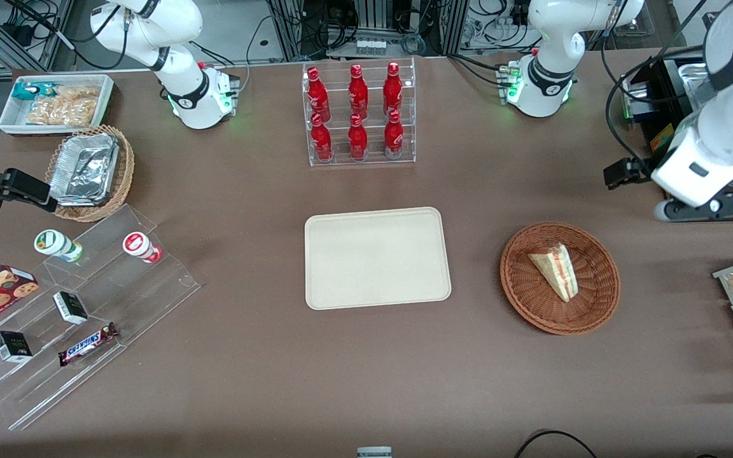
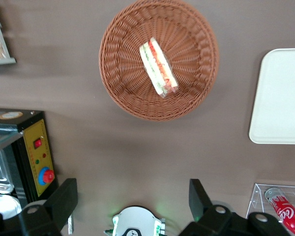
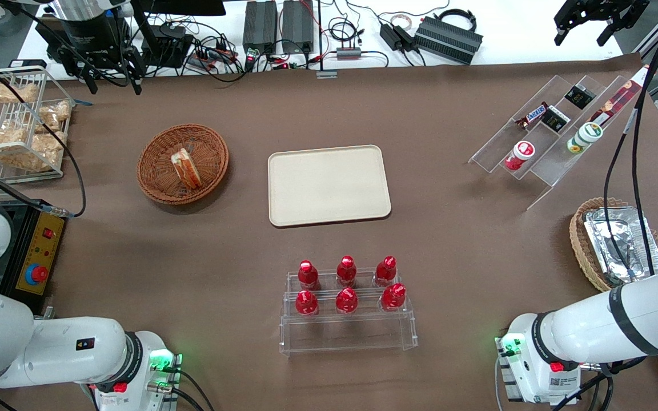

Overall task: Place sandwich from basket to tray
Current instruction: 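Move the left gripper down over the wrapped sandwich in the wicker basket, then close the left gripper on the wrapped sandwich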

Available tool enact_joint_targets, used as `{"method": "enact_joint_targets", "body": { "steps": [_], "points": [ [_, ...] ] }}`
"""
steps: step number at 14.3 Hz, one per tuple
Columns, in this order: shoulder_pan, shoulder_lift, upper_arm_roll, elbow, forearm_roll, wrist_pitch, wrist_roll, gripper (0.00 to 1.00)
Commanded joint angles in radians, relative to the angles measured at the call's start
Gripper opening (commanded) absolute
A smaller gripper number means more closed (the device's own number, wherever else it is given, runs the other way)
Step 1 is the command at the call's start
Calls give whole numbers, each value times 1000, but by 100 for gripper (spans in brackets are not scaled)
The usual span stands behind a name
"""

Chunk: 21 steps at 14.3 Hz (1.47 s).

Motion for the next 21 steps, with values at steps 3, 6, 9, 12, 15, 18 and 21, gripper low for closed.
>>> {"method": "enact_joint_targets", "body": {
  "steps": [3,6,9,12,15,18,21],
  "points": [
    [39,144,-13,-9,38,39,-59,100],
    [45,136,-13,-189,36,264,-214,100],
    [40,105,-14,-397,38,505,-402,100],
    [36,109,-19,-512,38,675,-605,100],
    [34,151,-19,-525,38,735,-739,100],
    [35,155,-19,-613,38,858,-741,100],
    [34,164,-19,-660,36,936,-741,100]
  ]
}}
